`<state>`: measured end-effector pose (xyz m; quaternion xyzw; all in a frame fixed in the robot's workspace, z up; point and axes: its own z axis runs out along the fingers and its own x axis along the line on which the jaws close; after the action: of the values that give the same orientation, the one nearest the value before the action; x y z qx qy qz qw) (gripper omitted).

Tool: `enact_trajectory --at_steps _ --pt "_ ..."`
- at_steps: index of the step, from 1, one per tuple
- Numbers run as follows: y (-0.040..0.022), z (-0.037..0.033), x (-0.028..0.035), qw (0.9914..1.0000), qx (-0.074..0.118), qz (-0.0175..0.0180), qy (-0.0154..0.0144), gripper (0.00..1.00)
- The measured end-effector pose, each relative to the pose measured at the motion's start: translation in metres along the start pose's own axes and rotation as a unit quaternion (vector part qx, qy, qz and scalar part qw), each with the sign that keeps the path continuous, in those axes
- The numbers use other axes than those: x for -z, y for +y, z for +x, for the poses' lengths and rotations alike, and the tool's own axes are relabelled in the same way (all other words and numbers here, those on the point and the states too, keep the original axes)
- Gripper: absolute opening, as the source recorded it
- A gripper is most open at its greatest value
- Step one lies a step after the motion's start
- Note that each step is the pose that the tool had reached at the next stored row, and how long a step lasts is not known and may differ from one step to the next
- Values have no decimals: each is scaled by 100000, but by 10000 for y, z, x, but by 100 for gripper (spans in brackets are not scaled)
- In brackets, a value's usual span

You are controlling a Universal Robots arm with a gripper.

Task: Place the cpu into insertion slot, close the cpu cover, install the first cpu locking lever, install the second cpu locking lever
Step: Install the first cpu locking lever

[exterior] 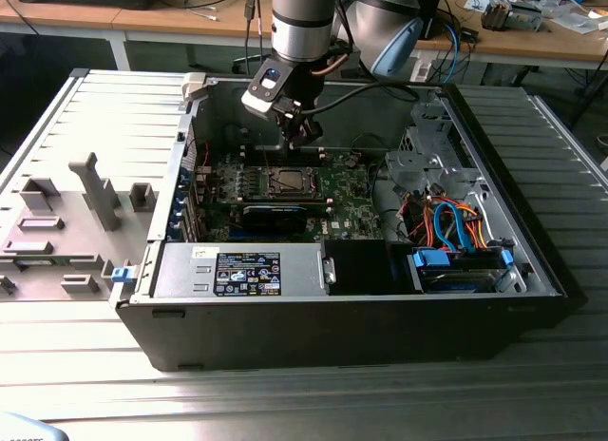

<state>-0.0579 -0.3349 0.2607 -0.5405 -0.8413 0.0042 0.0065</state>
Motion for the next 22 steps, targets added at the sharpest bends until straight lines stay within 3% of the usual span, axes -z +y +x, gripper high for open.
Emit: enact_trajectory --at_steps 22 --pt "0 0 0 99960 2820 18 -41 11"
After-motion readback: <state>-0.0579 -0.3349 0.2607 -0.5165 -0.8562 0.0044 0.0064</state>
